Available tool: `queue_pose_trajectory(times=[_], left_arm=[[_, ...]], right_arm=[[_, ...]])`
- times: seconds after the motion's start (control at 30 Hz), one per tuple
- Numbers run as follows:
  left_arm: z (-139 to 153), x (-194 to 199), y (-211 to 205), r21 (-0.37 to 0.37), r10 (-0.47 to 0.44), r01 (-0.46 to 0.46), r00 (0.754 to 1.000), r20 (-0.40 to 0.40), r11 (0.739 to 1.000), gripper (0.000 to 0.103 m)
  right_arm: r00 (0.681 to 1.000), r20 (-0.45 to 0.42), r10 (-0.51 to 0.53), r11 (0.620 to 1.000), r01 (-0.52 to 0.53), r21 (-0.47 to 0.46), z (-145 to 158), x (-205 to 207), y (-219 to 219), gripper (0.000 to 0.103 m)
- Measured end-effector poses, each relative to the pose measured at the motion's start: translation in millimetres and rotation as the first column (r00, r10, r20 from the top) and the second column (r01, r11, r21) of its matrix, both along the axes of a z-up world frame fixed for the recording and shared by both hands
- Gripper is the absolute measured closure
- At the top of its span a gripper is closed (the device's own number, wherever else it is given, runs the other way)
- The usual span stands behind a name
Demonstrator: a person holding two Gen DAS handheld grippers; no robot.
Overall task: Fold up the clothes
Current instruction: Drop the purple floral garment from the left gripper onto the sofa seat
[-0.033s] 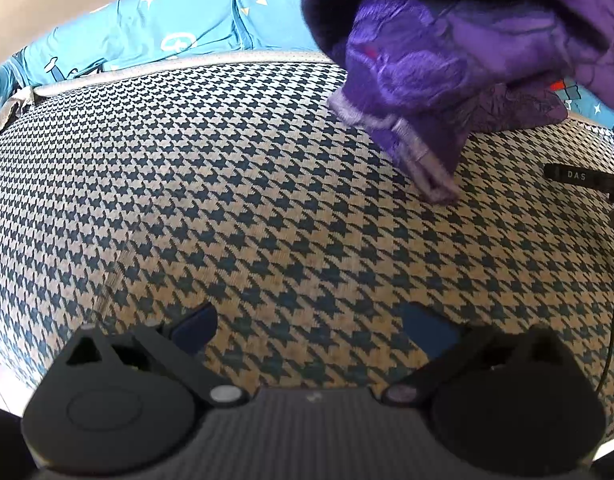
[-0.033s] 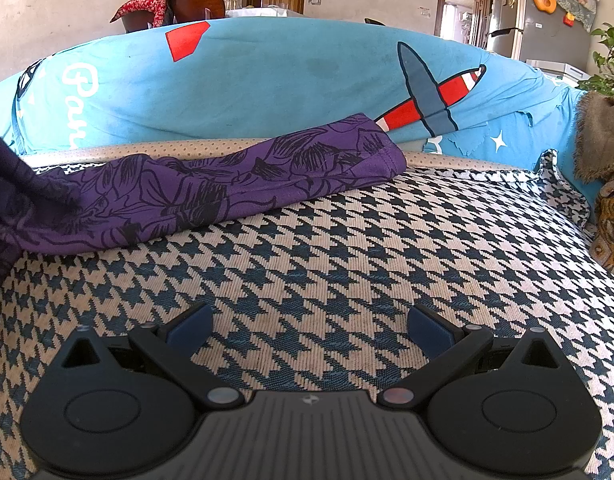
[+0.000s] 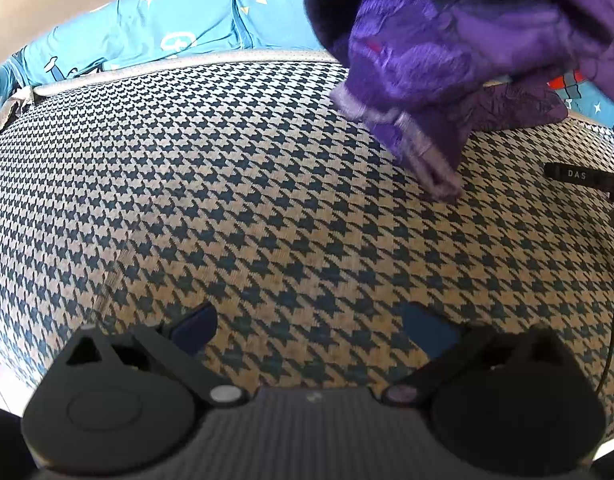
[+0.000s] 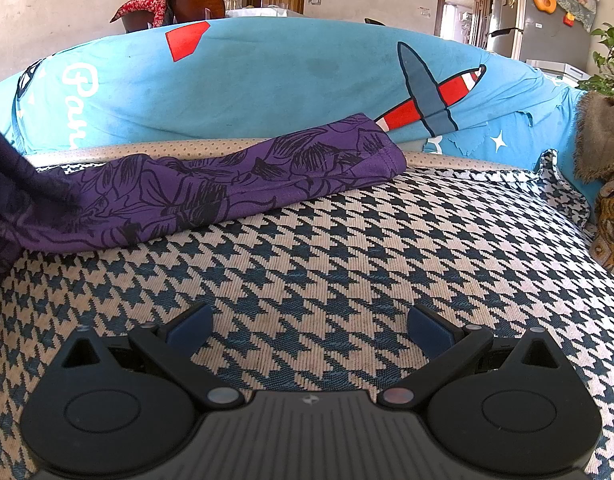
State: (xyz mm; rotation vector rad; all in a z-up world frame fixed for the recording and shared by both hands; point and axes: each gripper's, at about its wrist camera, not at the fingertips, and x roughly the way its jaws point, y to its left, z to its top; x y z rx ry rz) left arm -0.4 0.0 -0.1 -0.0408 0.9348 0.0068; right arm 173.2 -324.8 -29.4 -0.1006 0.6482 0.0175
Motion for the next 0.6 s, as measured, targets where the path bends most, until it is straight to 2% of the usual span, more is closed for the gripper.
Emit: queue_pose_trajectory(times=[0.6], left_arm=[[1,-6,17,-0.002,0.046,-0.046,0.999,-0.029,0.999,0.0]], right_arm=[[1.0,0.0,0.0,1.0,0.0,0.0,0,0,0,0.0]])
